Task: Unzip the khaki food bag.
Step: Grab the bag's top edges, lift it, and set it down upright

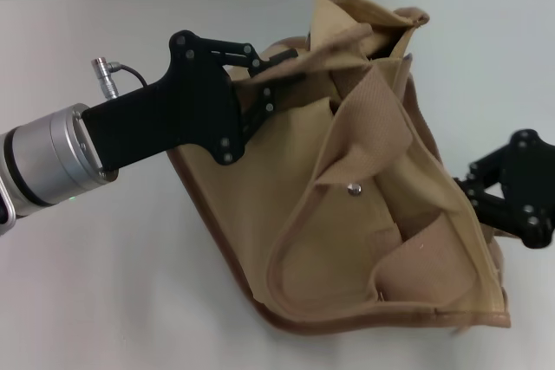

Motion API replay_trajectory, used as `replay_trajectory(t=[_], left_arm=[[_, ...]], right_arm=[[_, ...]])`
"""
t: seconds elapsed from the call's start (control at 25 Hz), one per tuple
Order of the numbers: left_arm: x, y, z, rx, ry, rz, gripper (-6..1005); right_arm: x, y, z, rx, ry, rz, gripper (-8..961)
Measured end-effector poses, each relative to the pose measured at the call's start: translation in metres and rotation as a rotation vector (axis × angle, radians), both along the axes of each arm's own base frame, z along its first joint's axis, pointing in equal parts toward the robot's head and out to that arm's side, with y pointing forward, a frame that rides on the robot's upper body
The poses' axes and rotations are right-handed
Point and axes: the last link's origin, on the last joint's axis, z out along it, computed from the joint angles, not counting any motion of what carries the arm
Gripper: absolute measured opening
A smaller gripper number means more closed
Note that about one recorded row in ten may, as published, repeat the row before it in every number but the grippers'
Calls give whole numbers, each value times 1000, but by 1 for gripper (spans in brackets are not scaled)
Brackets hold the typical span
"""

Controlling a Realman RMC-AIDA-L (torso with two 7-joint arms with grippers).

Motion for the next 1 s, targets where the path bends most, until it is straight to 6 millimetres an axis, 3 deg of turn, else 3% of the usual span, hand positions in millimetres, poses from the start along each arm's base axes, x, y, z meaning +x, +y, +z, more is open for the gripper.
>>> replay_trajectory(t=[0.28,0.44,0.6,1.0], left_arm=[[2,2,0,0,-4,-1,54],[4,1,-1,-5,-5,-10,54],[4,1,-1,-6,-4,-11,54],[4,1,-1,-9,-2,-13,54]], right_arm=[[19,-8,12,21,14,-75,2],[16,-8,25,101,150,-15,0],[13,-2,21,122,151,23,1],[-8,18,0,48,147,85,329]])
